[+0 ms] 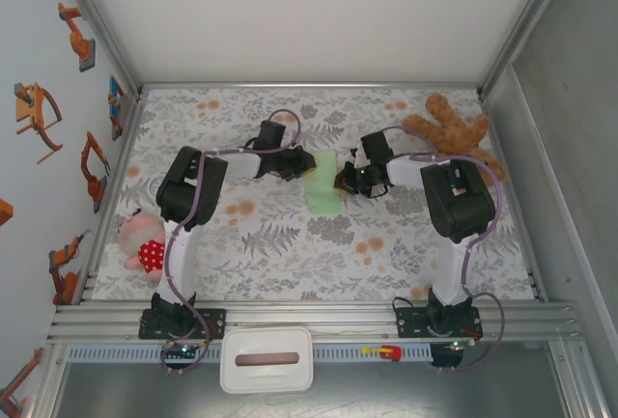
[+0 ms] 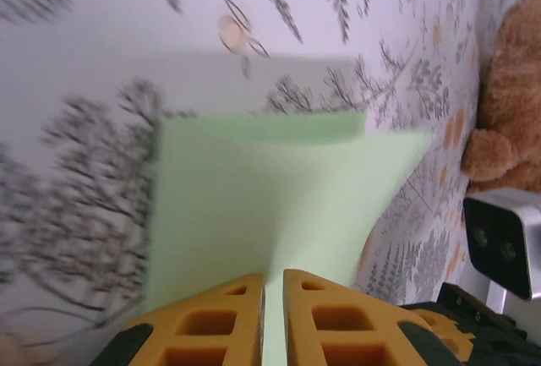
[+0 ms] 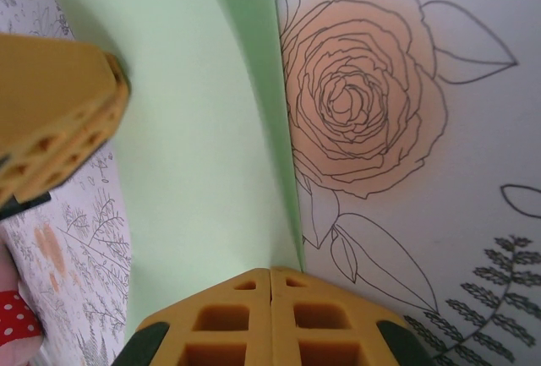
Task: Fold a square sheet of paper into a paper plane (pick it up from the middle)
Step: First fold the square sheet of paper in half at the center of the table.
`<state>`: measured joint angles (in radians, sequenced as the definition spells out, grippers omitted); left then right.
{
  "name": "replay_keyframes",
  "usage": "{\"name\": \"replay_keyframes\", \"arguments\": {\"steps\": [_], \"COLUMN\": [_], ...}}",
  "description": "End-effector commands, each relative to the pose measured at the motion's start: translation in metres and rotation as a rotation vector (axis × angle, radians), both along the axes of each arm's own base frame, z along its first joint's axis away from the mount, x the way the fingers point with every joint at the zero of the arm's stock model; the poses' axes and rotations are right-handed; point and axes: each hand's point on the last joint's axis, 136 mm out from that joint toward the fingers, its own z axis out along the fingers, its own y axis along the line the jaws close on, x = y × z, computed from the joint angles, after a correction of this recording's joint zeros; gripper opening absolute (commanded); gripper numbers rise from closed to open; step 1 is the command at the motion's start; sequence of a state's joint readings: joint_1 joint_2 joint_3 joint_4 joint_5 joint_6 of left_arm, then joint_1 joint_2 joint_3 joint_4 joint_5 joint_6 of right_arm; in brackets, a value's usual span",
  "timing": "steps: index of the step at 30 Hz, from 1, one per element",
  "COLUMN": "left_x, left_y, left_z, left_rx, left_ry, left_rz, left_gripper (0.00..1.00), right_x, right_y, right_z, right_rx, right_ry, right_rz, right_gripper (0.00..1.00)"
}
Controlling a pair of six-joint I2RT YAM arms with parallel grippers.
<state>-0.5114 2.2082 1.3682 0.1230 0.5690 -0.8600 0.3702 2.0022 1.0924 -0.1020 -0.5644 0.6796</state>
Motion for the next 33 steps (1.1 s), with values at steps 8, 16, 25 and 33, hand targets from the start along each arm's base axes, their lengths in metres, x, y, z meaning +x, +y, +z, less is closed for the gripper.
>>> {"name": "replay_keyframes", "arguments": {"steps": [8,16,25,33], "left_x": [0.046,0.049,0.007,0.007], "left_y": [0.059,0.042,-0.009,-0.016], "left_z": [-0.028,0.039,0.054,0.02], "left_rx": [0.132,0.027,-0.044,0.021], "left_ry": [0.063,-0.094,-0.124,-0.055], "left_rz": [0.095,0.086,0.021,0.01], "left_gripper": [0.16,0.16,0.16,0.15], "right_x": [-0.105,-0.105,-0.106,-0.109], "right_y": [-0.093,-0.093,-0.091,-0.093], "right_z": [-0.121,-0.12,-0.124,-0.124], "right_rx": [-0.487,-0.485,-0.478,-0.48], "right_ry": [0.377,0.375,0.384,0.389], "right_rz": [-0.042,-0.043,-0.044,-0.045], "right_gripper": [0.0,0.0,0.0,0.0]}}
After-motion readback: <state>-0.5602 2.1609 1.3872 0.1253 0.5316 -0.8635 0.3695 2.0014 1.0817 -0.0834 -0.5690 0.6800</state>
